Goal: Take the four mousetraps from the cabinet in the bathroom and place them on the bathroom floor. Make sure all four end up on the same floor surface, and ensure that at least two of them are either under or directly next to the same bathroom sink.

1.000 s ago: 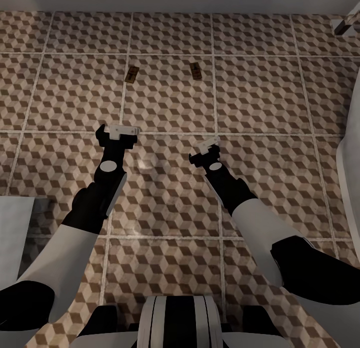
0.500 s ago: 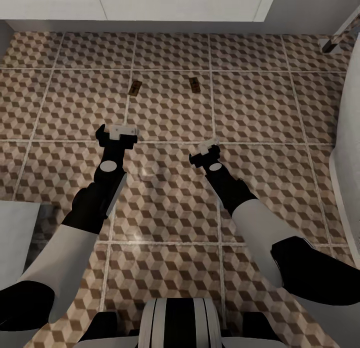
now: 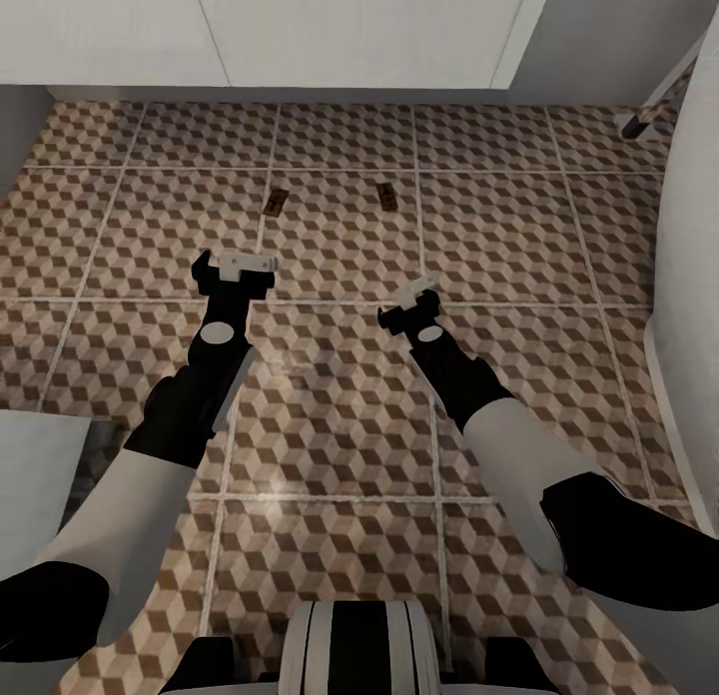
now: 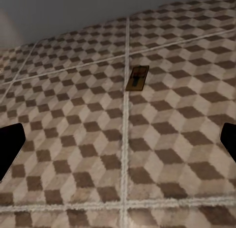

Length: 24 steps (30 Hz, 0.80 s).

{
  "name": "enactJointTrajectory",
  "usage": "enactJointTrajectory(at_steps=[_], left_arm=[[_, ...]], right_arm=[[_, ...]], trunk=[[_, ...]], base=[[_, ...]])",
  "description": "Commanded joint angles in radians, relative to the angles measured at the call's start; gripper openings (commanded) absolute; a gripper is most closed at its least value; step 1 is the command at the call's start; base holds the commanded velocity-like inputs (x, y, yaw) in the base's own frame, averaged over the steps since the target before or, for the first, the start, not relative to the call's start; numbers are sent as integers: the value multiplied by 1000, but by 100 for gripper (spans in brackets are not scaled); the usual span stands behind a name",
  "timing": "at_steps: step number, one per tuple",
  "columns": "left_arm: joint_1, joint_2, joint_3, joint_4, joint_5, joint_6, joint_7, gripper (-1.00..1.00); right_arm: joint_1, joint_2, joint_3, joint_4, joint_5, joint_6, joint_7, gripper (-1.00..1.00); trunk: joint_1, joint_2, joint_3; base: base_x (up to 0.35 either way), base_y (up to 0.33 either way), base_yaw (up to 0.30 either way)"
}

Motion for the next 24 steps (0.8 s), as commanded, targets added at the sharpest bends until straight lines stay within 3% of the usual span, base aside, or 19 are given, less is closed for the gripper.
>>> enactJointTrajectory(at_steps=[1, 14, 24], left_arm=[[0, 1, -3, 0, -10, 9, 5, 100], [48, 2, -2, 19, -8, 29, 5, 100], [103, 2, -2, 47, -5, 30, 3, 100]], right_arm=[[0, 0, 3, -1, 10, 8, -4, 100], [8, -1, 3, -1, 6, 7, -2, 100], [31, -41, 3, 1, 2, -44, 0, 100]], trunk=[[0, 0, 3], [-6, 3, 54], [-11, 5, 92]], base=[[0, 0, 0], [0, 0, 0], [0, 0, 0]])
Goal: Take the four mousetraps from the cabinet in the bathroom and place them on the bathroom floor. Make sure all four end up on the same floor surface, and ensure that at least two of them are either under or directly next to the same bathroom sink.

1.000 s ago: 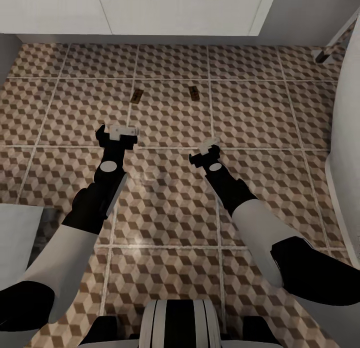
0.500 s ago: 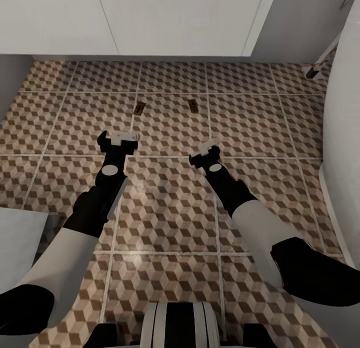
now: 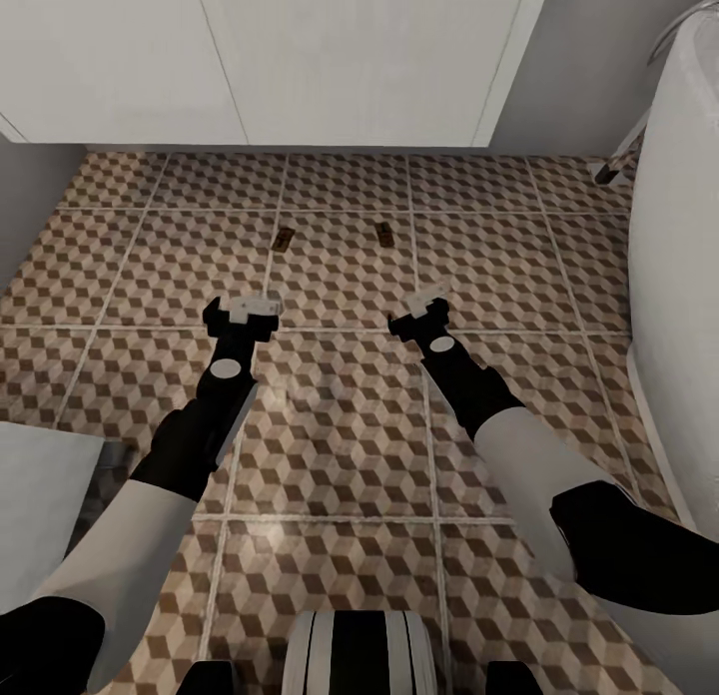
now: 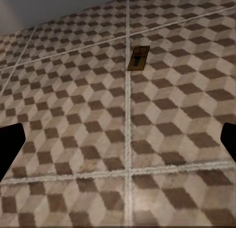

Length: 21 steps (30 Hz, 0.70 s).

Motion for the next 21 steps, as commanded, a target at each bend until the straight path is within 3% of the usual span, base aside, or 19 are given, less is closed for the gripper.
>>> enactJointTrajectory(at_steps=[1, 11, 15, 21], left_arm=[[9, 1, -3, 0, -10, 9, 5, 100], [73, 2, -3, 3, -10, 7, 5, 100], [107, 4, -3, 2, -8, 5, 5, 100], [130, 4, -3, 2, -8, 4, 5, 100]], right_arm=[[10, -4, 4, -1, 10, 3, -6, 100], [64, -27, 3, -2, 10, -15, -4, 100], [100, -37, 3, -3, 10, -74, -6, 100], [130, -47, 3, -9, 10, -88, -6, 100]], trunk=[[-1, 0, 3], [-5, 2, 42], [-7, 3, 58], [-10, 5, 81]], base=[[0, 0, 0], [0, 0, 0], [0, 0, 0], [0, 0, 0]])
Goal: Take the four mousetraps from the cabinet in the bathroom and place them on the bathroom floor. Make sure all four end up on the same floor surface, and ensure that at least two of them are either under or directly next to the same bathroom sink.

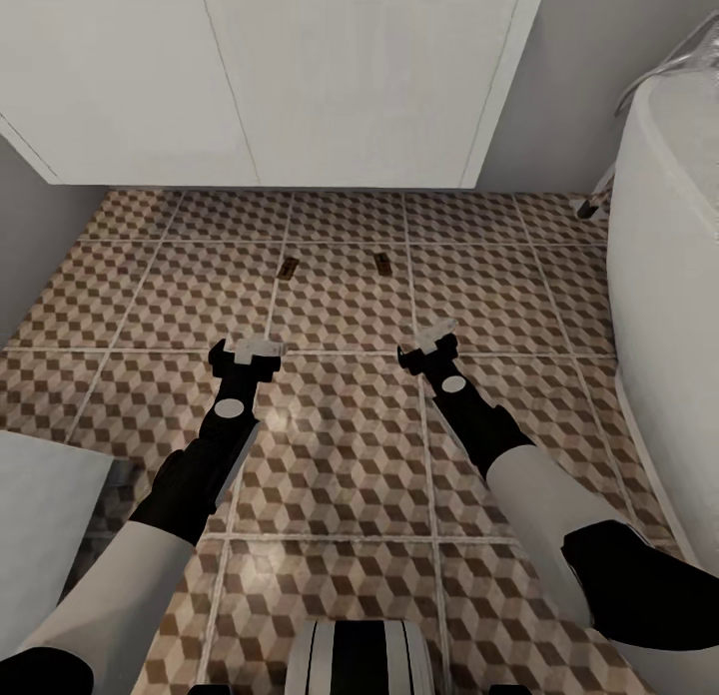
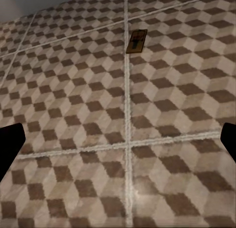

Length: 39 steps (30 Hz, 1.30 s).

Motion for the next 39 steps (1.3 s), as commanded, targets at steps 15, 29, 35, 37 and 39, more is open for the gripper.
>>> enactJointTrajectory(at_steps=[15, 29, 35, 37, 39], left_arm=[[50, 3, -4, -5, -9, 8, 5, 100], [90, 8, 0, -5, -8, 6, 5, 100], [108, 18, 1, -1, -8, 5, 5, 100], [116, 19, 1, -1, -8, 5, 5, 100], [122, 20, 1, 0, -8, 5, 5, 100]], right_arm=[[67, -25, 4, -8, 8, -53, -6, 100], [125, -28, 3, -9, 8, -79, -7, 100], [157, -28, 3, -8, 8, -116, -7, 100], [167, -28, 3, -9, 8, -121, -7, 100], [177, -28, 3, -8, 8, -125, -7, 100]], trunk=[[-7, 3, 58], [-13, 7, 112], [-16, 8, 135], [-17, 8, 143], [-18, 9, 150]], base=[[0, 0, 0], [0, 0, 0], [0, 0, 0], [0, 0, 0], [0, 0, 0]])
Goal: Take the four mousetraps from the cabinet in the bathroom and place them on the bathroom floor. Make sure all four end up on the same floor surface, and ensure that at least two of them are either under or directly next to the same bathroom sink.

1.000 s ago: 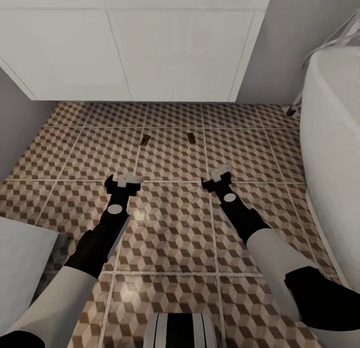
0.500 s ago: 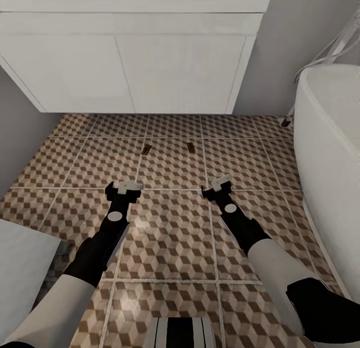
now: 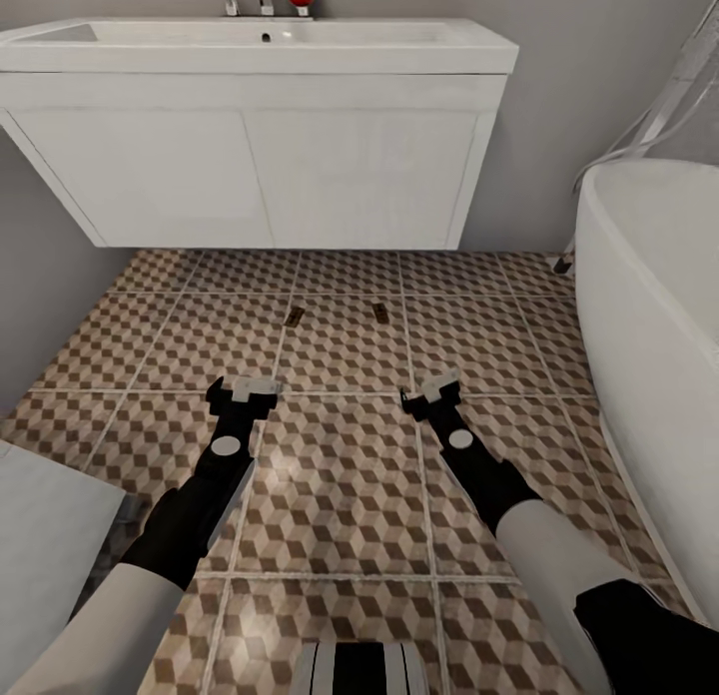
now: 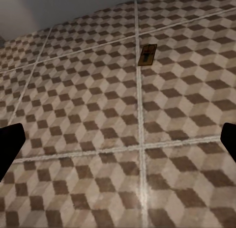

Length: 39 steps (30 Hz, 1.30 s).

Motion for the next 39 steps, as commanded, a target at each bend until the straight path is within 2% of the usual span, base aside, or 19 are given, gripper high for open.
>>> enactJointTrajectory(at_steps=[1, 9, 12, 16, 22, 28, 30, 33, 39], left_arm=[[5, 2, -4, 0, -10, 9, 5, 100], [49, 3, -3, 43, -8, -1, 4, 100], [65, 3, -3, 73, -8, -44, 5, 100], [81, 3, -4, 153, -6, -147, 6, 100], [103, 3, -4, 231, -4, -193, 7, 100], [117, 3, -4, 277, -1, -211, 7, 100], [125, 3, -4, 302, 7, -238, 7, 100], [133, 3, -4, 343, 21, -280, 7, 100], [139, 3, -3, 417, 41, -315, 7, 100]], right_arm=[[9, 0, 3, 2, 9, -3, -8, 100], [81, -1, 3, 9, 10, -43, -8, 100], [102, -6, 3, 15, 10, -76, -8, 100], [141, -33, 3, 18, 6, -102, -7, 100], [179, -51, 3, 19, 3, -112, -3, 100], [201, -62, 3, 20, 2, -142, -4, 100], [209, -64, 3, 26, 0, -155, -4, 100], [217, -65, 3, 49, -2, -168, -4, 100], [221, -66, 1, 120, -3, -221, -4, 100]], trunk=[[-1, 0, 3], [-4, 2, 34], [-6, 3, 46], [-7, 4, 61], [-10, 5, 85], [-13, 6, 108], [-14, 7, 115], [-15, 7, 127], [-18, 9, 150]], base=[[0, 0, 0], [0, 0, 0], [0, 0, 0], [0, 0, 0], [0, 0, 0], [0, 0, 0], [0, 0, 0], [0, 0, 0], [0, 0, 0]])
